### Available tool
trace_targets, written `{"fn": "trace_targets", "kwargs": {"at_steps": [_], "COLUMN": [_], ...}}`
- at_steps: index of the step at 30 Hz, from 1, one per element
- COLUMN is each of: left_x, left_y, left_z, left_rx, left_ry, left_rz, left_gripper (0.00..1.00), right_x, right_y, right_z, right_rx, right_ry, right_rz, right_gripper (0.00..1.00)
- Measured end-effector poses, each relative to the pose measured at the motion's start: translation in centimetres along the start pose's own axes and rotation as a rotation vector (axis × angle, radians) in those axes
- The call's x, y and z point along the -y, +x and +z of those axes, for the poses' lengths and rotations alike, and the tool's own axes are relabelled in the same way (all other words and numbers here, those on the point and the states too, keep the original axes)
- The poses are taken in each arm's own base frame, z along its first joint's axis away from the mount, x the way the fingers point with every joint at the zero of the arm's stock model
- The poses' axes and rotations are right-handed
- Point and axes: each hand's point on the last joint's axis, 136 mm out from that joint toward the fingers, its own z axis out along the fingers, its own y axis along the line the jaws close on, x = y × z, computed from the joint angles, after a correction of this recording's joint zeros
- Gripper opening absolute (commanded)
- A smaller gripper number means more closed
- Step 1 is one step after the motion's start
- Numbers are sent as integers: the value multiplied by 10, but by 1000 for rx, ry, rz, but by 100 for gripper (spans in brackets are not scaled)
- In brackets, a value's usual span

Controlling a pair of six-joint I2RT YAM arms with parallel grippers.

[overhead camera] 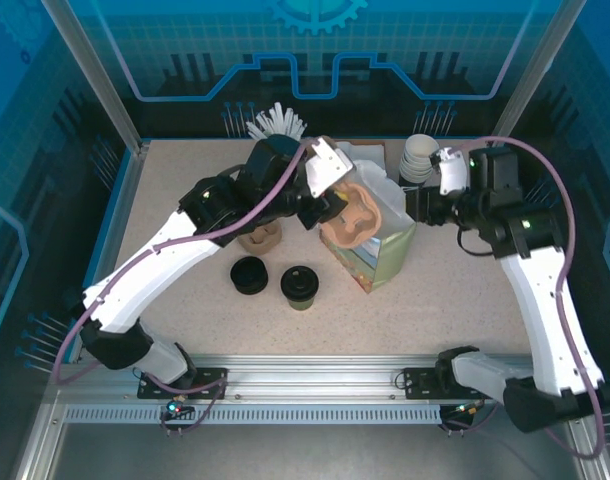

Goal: Pack the takeout coffee

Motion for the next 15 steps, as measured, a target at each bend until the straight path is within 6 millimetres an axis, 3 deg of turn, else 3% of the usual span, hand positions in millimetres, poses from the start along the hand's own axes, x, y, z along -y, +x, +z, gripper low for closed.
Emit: {"fn": "trace_targets", "kwargs": {"at_steps": [6, 15], "left_x": [-17, -29], "left_y": [-13, -17], "left_z": [4, 7], "left_rx": [27, 36], "left_ry": [-32, -45], "left_rz": [-133, -237], "left_gripper": [44, 44], "right_x": [25, 27], "right_y": [-1, -16], "right_z": [42, 65], "right_rx": [-80, -85], "right_ry": [2, -37], "right_rz": [-11, -78], "right_gripper": [46, 49]}}
